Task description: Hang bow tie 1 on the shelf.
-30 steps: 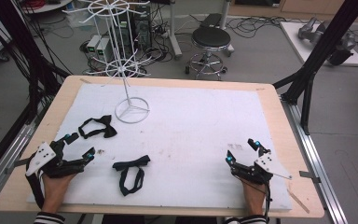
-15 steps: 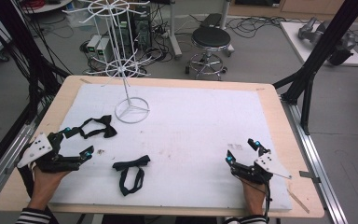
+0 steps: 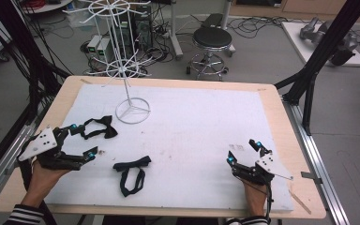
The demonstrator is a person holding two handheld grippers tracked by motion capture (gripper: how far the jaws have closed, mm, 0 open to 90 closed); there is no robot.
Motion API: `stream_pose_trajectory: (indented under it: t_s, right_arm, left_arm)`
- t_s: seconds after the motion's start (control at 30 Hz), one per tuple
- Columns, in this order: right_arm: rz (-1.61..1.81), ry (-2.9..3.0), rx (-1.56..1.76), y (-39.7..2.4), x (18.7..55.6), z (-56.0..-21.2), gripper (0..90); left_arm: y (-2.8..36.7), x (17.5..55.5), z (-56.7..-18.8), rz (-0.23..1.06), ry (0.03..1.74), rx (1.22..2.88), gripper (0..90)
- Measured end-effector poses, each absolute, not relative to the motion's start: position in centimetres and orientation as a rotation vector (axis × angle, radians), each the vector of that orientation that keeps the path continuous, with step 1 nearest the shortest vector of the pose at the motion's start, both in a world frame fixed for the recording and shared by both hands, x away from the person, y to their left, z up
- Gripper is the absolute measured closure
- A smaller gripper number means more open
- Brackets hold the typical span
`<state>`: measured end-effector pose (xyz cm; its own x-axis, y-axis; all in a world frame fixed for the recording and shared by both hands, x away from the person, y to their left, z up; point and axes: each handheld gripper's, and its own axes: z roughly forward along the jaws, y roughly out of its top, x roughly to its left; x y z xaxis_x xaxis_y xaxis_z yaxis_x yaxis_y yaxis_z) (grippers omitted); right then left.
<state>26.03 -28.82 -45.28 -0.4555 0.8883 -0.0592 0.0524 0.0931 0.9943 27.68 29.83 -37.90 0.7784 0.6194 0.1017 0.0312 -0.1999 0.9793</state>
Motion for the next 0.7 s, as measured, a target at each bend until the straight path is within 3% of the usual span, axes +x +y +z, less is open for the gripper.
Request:
stream_pose_trajectory:
  t_s: [0.7]
  right_arm:
    - [1.449, 1.641, 0.943, -28.8, 26.0, -45.3, 11.2]
  left_arm:
    - [26.5, 29.0, -34.5, 0.451, 0.396, 1.982, 12.5]
